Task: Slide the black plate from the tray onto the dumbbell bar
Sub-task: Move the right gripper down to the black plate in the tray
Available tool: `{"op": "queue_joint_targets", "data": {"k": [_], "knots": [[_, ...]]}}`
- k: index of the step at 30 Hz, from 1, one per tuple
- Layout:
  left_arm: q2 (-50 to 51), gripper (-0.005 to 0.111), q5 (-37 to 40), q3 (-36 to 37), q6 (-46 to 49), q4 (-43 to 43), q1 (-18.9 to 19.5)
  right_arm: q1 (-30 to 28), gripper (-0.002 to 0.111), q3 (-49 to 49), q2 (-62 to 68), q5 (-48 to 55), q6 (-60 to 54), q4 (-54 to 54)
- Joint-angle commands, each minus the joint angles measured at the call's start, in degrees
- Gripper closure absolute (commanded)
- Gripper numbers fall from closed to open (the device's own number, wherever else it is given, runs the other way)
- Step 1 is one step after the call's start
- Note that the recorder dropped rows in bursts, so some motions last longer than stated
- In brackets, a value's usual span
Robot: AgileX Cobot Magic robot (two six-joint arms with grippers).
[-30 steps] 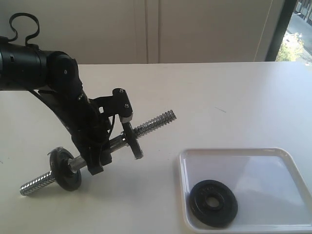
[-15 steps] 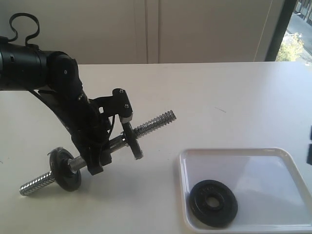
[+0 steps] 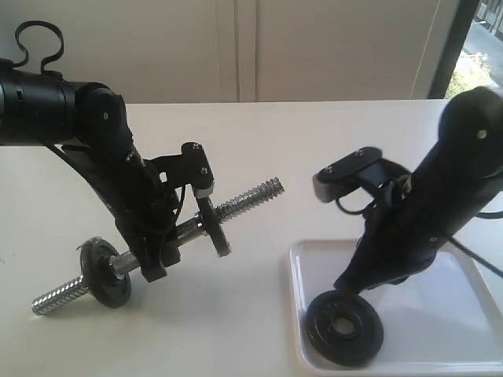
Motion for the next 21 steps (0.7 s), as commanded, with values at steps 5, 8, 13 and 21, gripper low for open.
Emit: {"op": "queue_joint_targets", "data": {"k": [5, 8, 13, 21], "knots": [[-3.75, 0.107, -0.50, -1.34, -0.24, -2.52, 0.05, 3.15, 0.106, -0.53, 3.20, -3.27, -0.71, -2.60], [-3.75, 0.107, -0.50, -1.34, -0.24, -2.52, 0.05, 3.15, 0.092, -0.53, 3.20, -2.48, -1.49, -2.60], [-3.75, 0.107, -0.50, -1.34, -0.24, -2.52, 0.05, 3.15, 0.041, -0.53, 3.20, -3.12, -1.63, -2.38], [-3.75, 0.107, -0.50, -1.34, -0.24, -2.52, 0.05, 3.37, 0.011, -0.53, 3.55, -4.13, -1.87, -0.44]]}}
